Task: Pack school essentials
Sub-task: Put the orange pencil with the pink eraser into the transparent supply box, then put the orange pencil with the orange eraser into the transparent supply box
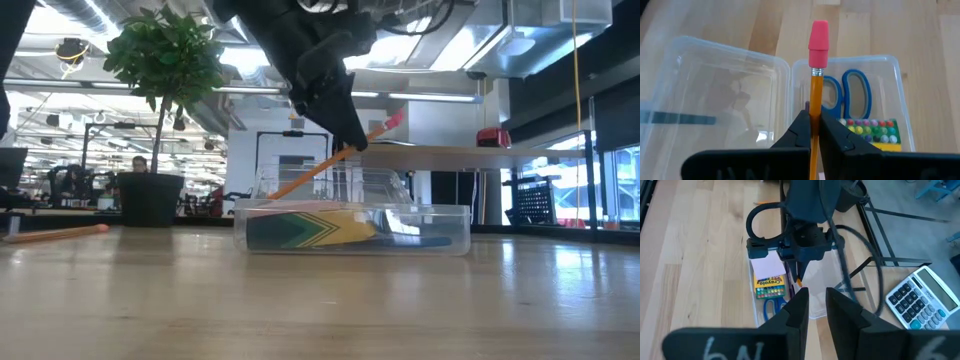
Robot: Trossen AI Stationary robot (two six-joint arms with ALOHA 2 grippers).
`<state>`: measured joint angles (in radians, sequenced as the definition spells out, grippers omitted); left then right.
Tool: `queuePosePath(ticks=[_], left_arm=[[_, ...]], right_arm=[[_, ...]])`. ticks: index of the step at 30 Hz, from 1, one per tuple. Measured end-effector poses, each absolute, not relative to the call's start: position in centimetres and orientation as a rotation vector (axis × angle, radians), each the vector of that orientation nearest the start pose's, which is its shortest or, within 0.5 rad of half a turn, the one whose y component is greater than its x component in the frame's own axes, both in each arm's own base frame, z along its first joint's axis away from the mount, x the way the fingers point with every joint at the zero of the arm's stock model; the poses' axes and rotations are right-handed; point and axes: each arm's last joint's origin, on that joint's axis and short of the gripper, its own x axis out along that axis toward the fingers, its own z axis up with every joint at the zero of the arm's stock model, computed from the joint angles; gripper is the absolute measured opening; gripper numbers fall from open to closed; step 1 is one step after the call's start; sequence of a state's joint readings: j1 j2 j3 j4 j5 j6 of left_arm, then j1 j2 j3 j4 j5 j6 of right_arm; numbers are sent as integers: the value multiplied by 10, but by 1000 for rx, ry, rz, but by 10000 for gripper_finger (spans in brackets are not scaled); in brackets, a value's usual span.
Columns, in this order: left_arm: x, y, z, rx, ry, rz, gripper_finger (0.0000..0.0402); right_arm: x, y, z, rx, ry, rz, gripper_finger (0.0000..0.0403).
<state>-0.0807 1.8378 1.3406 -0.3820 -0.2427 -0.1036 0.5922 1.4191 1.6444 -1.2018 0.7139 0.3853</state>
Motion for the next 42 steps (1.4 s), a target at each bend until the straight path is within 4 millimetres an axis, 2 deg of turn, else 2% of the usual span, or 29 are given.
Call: queuePosePath(ticks=[29,42], left_arm=[[395,-26,216,25,867,203,15],[395,-26,217,24,865,203,64]], right_arm=[[223,127,403,-227,734,-249,69],[223,127,403,-226,735,-249,69]])
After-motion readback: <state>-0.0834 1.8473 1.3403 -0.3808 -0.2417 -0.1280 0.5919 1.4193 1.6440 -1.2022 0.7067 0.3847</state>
